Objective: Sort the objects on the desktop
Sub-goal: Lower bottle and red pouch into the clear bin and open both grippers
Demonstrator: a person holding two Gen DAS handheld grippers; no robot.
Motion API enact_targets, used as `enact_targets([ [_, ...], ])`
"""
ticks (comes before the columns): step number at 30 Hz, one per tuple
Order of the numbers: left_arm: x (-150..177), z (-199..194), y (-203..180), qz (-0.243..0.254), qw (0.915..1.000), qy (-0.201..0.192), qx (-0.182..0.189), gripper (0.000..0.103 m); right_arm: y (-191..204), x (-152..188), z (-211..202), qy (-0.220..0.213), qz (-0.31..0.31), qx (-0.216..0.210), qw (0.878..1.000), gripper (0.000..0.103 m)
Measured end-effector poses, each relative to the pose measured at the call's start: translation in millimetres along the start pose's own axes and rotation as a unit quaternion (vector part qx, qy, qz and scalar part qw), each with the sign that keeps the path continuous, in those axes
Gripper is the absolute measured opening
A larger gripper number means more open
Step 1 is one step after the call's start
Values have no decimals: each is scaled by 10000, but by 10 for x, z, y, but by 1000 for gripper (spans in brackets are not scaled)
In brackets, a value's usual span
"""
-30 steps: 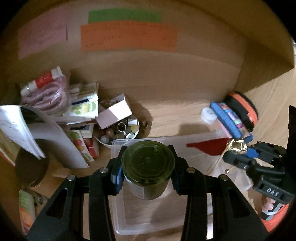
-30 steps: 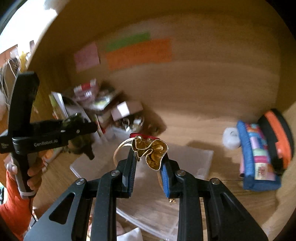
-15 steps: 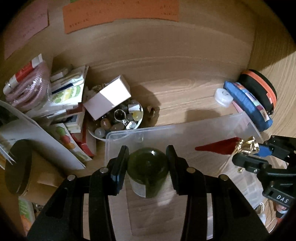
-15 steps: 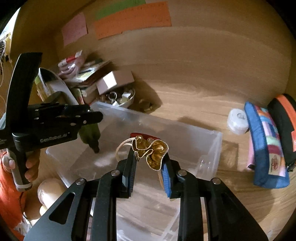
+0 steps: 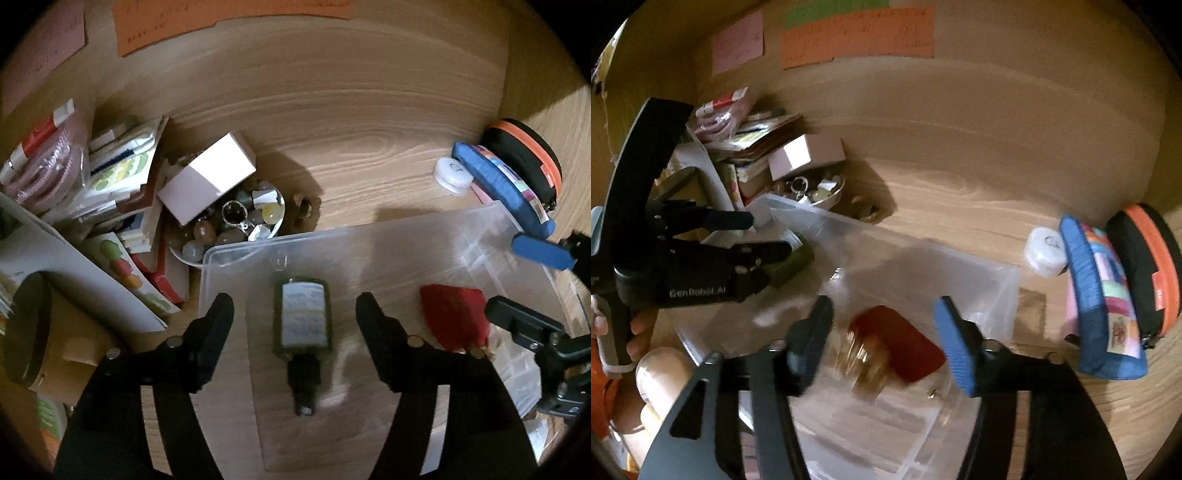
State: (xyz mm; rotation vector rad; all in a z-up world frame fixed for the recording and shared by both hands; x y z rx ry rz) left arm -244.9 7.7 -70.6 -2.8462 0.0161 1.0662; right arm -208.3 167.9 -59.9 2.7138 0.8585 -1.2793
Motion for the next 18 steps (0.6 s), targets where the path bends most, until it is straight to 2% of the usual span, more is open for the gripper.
enact_targets([
  [5, 6, 13, -34, 63, 10000, -9, -59, 73, -9, -37, -69, -133, -41, 123, 9998, 72],
  [9, -9, -73, -37, 109, 9998, -125, -107, 80, -12, -47, -87, -156, 127, -105, 9997, 76],
  [12, -41, -172, -26, 67, 9997, -219, -87, 88, -11, -59, -114, -201, 132, -101, 9997, 77],
  [18, -19, -430, 7, 81, 9992, -383, -101, 91, -68, -97, -182, -229, 242, -66, 9994, 79],
])
Point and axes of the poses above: each gripper's, at about its wrist camera, not at the fingertips, and z roughly the way its jaws point, y to its left, x to its underside, the point moved 6 cm from there along z, roughly the way its jaws point, and after that the axes turned 14 degrees about -z, right-handed, at the moved point
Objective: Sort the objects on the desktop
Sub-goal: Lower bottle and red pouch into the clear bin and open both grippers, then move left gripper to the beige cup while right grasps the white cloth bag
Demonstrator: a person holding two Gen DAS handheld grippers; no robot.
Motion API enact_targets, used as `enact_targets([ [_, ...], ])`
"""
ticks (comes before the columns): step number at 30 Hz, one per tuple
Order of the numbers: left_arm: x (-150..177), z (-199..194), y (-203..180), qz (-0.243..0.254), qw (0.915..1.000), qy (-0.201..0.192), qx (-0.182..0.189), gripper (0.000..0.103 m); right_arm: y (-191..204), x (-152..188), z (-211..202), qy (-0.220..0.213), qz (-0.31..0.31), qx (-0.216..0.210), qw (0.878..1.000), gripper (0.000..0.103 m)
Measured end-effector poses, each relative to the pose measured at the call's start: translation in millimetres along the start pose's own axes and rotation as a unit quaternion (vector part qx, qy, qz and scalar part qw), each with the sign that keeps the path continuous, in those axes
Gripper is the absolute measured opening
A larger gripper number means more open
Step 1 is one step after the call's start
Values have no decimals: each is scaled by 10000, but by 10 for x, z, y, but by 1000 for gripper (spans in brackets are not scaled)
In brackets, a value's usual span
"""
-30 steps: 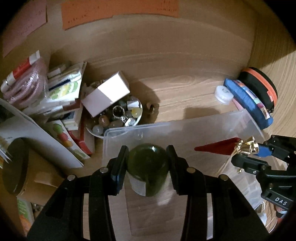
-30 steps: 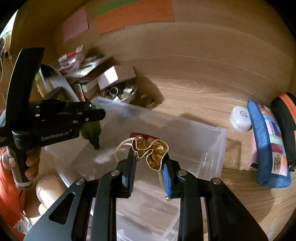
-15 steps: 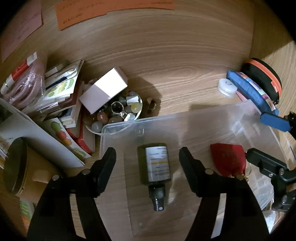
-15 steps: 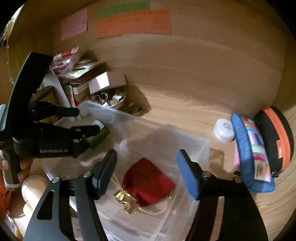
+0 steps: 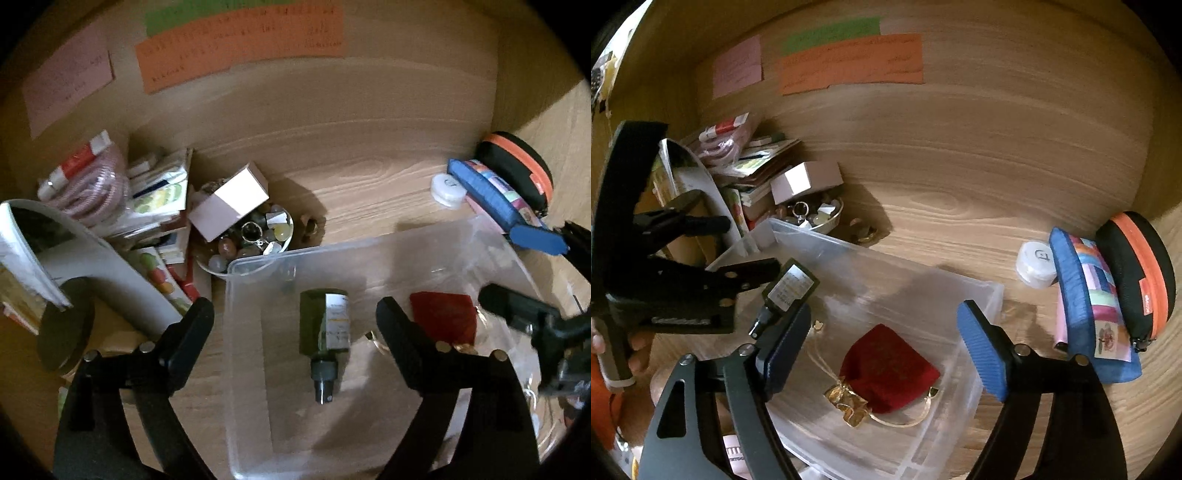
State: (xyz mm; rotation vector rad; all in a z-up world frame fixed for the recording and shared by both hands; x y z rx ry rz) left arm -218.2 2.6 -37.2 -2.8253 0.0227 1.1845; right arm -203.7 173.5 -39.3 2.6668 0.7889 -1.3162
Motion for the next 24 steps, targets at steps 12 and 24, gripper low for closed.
enact_targets([
  [12, 85, -713, 150, 46, 9982, -600, -44, 94, 177, -215, -728, -658, -284, 275, 9971, 91],
  [24, 441, -1080, 215, 64, 9975, -694, 69, 99, 492, -22, -1209, -874, -665, 533, 9925, 99],
])
Point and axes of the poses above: each gripper's, at about its wrist camera, not at the fingertips, and z roughly the way its jaws point, y to its left, x to its underside, the point moved 6 cm from there along z, roughly the way its jaws point, and after that the axes turned 14 degrees about -z, right-handed, at the moved point
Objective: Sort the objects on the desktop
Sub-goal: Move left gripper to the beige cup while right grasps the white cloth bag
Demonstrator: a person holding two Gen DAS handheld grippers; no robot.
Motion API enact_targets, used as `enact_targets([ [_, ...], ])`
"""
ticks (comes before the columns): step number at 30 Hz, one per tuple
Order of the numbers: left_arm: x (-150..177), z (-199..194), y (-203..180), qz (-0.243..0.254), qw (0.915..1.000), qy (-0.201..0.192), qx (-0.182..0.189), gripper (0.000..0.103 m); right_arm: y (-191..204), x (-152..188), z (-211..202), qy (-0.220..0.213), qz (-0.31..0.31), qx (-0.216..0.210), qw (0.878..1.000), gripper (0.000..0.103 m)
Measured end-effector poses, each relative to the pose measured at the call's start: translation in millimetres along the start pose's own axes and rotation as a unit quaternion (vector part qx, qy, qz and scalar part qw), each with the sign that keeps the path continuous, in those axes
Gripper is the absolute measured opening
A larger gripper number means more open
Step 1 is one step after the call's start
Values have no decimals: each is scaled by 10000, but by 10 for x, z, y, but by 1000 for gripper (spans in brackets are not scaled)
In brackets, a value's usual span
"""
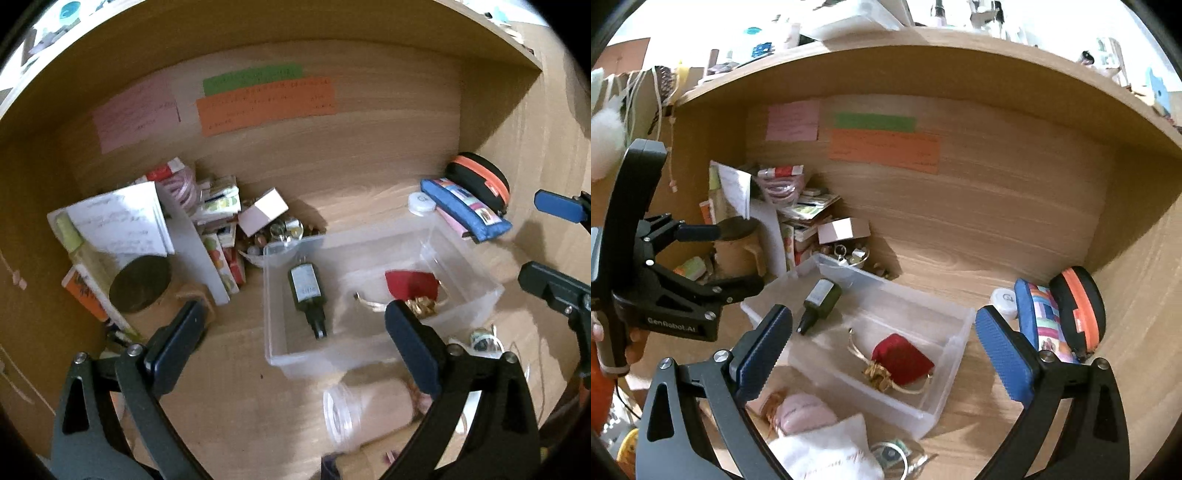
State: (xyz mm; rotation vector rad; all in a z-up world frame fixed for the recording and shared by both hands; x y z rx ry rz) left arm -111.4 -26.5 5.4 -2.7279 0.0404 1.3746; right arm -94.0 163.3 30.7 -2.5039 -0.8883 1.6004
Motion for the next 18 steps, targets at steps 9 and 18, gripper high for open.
enact_targets([
  [9, 432, -31, -48, 39, 9993, 370, 93, 100, 98, 310, -185, 169, -16, 9, 9999, 99],
  [18, 895, 76, -171, 119, 9951, 913, 367, 100, 217, 794, -137, 658, 92, -341, 9972, 99],
])
Point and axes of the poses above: each gripper's, at about its wrist camera, not at the fingertips, and z roughly the way its jaws point, y to its left, x to its underside, the point moved 6 cm from there along z, roughly the way its jaws point, and after that the axes turned 14 degrees about -z, right-handed, at the moved point
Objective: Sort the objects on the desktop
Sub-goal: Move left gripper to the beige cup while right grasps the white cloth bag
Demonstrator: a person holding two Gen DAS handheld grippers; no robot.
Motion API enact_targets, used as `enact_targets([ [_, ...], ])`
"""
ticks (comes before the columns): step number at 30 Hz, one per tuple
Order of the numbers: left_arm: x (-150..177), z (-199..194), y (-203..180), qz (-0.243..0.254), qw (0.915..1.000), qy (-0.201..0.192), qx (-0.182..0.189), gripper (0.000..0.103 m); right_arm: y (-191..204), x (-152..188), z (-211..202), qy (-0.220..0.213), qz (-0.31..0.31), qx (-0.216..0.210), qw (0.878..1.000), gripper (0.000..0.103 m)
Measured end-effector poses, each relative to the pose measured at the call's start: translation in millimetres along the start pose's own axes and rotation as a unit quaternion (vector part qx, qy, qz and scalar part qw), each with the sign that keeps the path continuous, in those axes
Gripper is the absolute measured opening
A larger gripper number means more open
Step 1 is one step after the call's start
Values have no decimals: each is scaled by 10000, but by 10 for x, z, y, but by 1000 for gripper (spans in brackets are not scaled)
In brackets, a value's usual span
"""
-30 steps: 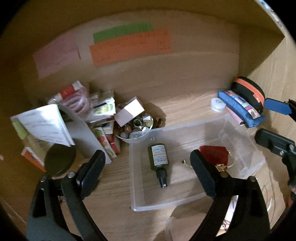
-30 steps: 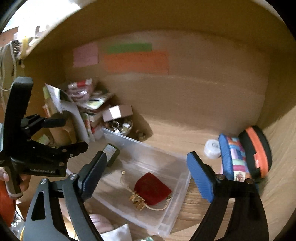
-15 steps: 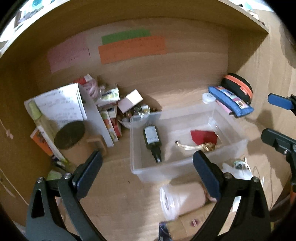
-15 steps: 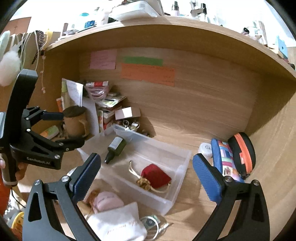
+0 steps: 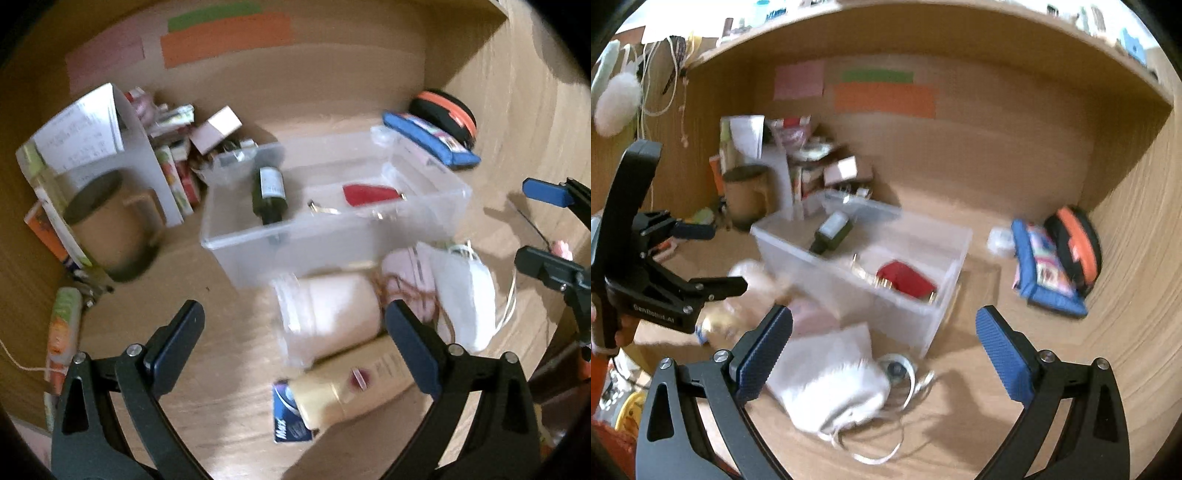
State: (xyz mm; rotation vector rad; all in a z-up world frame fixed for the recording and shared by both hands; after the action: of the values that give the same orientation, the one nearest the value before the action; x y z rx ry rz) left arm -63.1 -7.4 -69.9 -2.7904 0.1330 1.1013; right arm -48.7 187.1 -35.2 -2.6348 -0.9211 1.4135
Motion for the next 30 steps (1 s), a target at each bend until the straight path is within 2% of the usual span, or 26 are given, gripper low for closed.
enact_targets([
  [6, 182, 216, -40, 5, 9992, 392, 43, 100, 155, 242, 119, 289, 91, -517, 9982, 99],
  [11, 201, 364, -7, -232, 9977, 605, 184, 100, 311, 356, 249, 508, 15, -864, 9950, 99],
  [17, 147, 478, 49, -493, 9959, 684, 324, 100, 447, 413, 425, 742, -190, -1049, 9915, 99],
  [22, 85, 487, 80, -615, 9960, 550, 343, 99, 478, 409, 536, 813, -244, -1072, 9906, 98],
  [29, -8, 505, 127, -627, 9967, 400, 340, 98, 499, 427, 495, 665, -327, -1098, 9912, 71],
  [30, -13, 513, 123, -616, 9967, 401, 335, 97, 500, 431, 485, 642, -343, -1031, 9920, 61],
])
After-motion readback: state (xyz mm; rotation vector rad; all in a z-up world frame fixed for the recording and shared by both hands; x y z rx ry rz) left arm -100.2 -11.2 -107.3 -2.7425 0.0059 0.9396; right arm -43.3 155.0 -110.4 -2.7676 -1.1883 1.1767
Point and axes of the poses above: each gripper's, at about its wrist camera, not at the fingertips, and z roughly the way its jaws point, y to its left, x to its underside, the point moved 6 cm from there along z, roughly the way its jaws point, and after that the axes turned 14 degrees about -z, right-handed, at the moved point
